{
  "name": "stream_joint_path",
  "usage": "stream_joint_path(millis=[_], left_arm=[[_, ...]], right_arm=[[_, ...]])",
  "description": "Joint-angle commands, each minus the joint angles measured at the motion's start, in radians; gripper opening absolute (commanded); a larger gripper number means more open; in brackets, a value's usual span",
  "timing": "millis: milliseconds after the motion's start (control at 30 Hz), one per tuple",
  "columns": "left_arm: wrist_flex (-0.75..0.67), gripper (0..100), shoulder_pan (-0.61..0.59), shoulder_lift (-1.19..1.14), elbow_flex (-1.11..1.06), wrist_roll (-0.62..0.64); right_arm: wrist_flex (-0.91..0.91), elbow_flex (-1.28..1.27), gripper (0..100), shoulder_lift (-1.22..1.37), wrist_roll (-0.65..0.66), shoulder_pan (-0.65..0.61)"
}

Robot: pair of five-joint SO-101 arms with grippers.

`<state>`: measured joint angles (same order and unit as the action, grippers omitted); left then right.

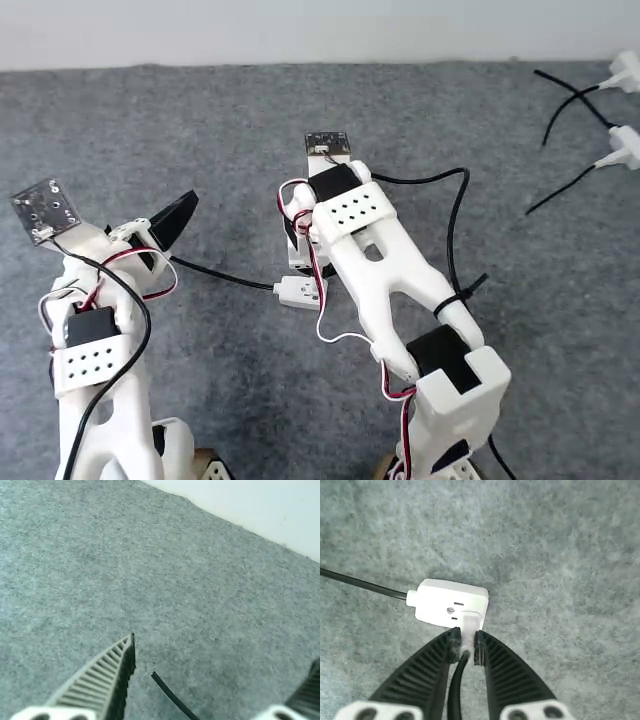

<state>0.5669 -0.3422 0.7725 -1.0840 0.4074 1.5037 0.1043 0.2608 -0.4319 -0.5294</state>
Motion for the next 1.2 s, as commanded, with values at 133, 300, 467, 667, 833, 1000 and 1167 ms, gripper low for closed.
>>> stream_joint_path(millis=[133, 300, 467, 667, 833, 1000, 1167], left_arm=[[-0.041, 50, -0.006, 0.02, 0.05, 0.005], [-0.041, 50, -0.006, 0.02, 0.05, 0.005], [-0.041, 50, -0.006, 0.02, 0.05, 0.005], [-0.041, 50, -0.006, 0.02, 0.05, 0.005], [-0.041, 50, -0.005, 0.02, 0.05, 0.005], [-0.041, 50, -0.003, 0.017, 0.05, 0.005], [-0.041, 50, -0.003, 0.017, 0.05, 0.005]], right_arm=[[-0.013, 0.032, 0.8, 0.002, 0.008, -0.061], [-0.03, 0.031, 0.8, 0.002, -0.021, -0.071], [-0.028, 0.031, 0.8, 0.004, -0.02, -0.065], [-0.03, 0.035, 0.8, 0.004, -0.018, -0.062], [-0.076, 0.032, 0.8, 0.004, 0.0, -0.025], [-0.071, 0.032, 0.8, 0.004, 0.025, -0.001], [-0.061, 0.037, 0.8, -0.007, 0.026, 0.028]])
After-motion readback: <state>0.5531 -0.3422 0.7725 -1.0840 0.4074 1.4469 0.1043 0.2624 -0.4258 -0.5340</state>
